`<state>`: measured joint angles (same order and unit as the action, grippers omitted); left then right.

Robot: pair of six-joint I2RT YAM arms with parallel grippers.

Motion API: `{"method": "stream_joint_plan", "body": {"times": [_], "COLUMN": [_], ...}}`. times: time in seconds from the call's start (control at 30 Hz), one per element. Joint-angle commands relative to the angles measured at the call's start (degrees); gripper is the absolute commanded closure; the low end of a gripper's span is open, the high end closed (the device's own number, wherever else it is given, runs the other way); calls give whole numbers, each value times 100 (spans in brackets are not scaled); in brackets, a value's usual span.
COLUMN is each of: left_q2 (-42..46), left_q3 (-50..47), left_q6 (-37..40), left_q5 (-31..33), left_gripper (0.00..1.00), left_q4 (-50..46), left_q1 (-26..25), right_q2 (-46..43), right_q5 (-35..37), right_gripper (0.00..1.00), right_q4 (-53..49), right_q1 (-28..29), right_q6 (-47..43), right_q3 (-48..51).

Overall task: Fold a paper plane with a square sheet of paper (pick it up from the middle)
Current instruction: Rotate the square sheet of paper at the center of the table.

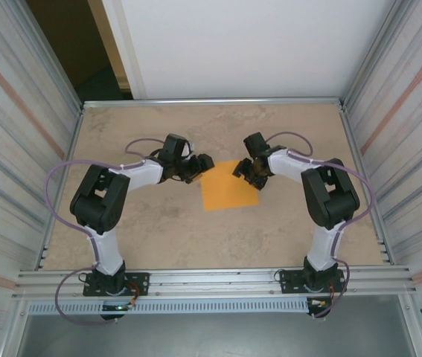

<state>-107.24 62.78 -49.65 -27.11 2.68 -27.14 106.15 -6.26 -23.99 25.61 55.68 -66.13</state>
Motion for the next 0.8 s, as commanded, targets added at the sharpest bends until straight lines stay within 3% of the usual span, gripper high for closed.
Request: {"method": "stream_joint_plan", "body": {"times": [0.0,0.17,0.4,0.6,0.77], "left_q2": [-84,-51,-144,-259,-310], "left_q3": [139,159,305,308,301], "left_q6": [156,173,186,82,-15], "left_q5": [-197,-171,130,203,166], "left_gripper": [32,35,36,33,32], "left_q4": [-228,-457,-808,-759,-607], "left_q1": [-46,-114,-460,-614,-631], "right_q2": [-395,-741,-385,-71,87], "right_q5": [-128,-419,-1258,-1696,-1653], "right_gripper": [36,39,47,53,54], "right_q4": [150,299,-83,-135,-159], "right_q1": [-41,-411,-670,-673,-671], "right_q6": [928,294,-1219,-1646,-1751], "right_q3": [339,413,127,-10,-42]}}
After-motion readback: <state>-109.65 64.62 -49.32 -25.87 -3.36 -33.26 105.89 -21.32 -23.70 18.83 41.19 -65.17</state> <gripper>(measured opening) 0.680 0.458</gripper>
